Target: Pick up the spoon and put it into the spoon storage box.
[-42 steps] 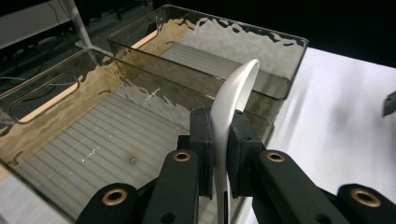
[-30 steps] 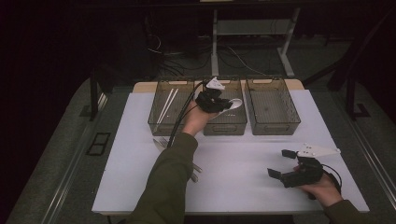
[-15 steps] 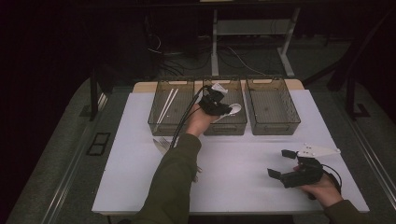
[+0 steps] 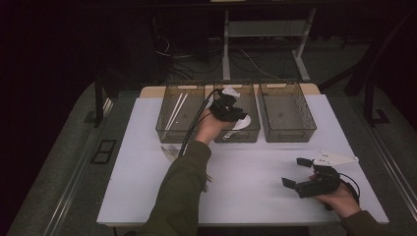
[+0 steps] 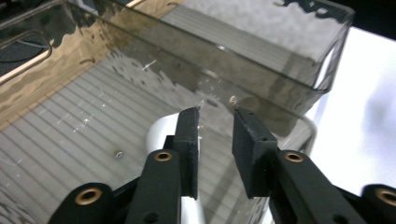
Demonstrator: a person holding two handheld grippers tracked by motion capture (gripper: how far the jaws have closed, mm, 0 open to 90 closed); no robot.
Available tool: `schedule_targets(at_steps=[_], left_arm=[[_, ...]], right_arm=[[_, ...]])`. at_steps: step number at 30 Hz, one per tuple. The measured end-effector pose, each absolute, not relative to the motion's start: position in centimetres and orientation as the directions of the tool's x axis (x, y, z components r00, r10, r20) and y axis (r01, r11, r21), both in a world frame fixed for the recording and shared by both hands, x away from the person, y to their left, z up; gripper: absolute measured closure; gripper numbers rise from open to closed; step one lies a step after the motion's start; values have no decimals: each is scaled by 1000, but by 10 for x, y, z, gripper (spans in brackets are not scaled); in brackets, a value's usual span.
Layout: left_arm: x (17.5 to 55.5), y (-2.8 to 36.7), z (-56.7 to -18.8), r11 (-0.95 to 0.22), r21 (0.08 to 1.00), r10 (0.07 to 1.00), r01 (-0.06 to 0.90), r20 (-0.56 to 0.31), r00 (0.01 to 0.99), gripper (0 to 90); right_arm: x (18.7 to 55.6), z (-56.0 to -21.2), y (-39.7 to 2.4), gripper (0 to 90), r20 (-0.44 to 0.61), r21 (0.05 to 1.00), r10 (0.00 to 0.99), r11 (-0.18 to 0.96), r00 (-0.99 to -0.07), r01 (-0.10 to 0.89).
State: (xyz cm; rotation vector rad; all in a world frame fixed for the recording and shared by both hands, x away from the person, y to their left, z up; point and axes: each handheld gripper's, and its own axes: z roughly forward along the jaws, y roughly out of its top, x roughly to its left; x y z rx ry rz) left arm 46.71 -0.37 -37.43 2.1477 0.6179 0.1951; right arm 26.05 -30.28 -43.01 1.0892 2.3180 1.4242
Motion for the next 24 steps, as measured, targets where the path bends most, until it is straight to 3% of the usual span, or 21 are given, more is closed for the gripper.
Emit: schedule_targets(at_steps=[12,24], left_arm=[[442,9,-348,-462,823,445,330,-107,889,486],[402,38,-337,-431,844,421,318,-124,899,422]], right_arm=[[261,-430,-303,8,186,839,684,263,-706,476],[261,-431,-303,8,187,836,688,264,-701,482]])
